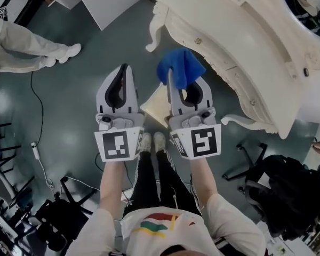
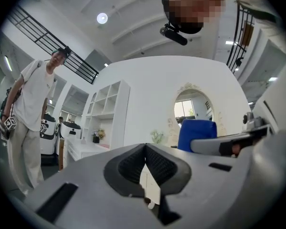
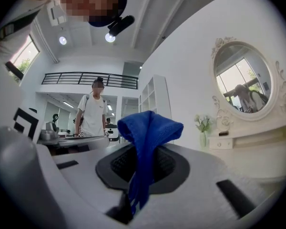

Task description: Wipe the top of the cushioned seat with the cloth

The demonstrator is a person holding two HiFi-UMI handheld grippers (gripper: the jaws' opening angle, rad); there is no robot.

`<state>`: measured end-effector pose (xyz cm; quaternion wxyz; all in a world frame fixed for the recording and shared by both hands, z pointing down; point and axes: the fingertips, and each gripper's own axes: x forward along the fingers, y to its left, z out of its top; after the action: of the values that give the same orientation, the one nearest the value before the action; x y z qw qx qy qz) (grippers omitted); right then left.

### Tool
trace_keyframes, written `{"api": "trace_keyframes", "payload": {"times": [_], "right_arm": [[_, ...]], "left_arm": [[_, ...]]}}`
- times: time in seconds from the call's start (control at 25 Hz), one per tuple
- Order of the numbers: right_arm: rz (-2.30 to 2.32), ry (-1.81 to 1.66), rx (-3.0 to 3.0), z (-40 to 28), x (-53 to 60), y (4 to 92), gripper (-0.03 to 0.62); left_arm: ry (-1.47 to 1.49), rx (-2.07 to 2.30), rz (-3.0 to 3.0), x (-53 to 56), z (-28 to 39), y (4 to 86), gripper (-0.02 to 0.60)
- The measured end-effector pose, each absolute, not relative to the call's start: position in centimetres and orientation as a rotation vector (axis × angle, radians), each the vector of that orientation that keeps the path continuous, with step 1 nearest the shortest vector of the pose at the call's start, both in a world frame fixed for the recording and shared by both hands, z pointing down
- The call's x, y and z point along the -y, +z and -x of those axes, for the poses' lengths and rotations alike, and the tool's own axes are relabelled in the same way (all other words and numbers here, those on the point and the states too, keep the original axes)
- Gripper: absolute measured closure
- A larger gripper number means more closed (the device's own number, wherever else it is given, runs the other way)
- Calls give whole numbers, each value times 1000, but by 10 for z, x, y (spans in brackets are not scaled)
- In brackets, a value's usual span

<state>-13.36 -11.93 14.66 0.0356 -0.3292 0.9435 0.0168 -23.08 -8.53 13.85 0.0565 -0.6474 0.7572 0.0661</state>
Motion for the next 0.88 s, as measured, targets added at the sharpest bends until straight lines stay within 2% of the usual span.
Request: {"api": "trace_keyframes", "payload": {"times": [0.32,0.6,0.88], "right_arm": [[1135,-131,-2963,122,143,303,559],[1169,-242,-3002,114,135,388,559],[1181,-354,-3066,103,117,449,559]], "left_arm": [[199,-2272,2101,117,227,276,578],[336,-2331,2307,120,218,370,577],[120,-2321,2309,113,191,431,577]]}}
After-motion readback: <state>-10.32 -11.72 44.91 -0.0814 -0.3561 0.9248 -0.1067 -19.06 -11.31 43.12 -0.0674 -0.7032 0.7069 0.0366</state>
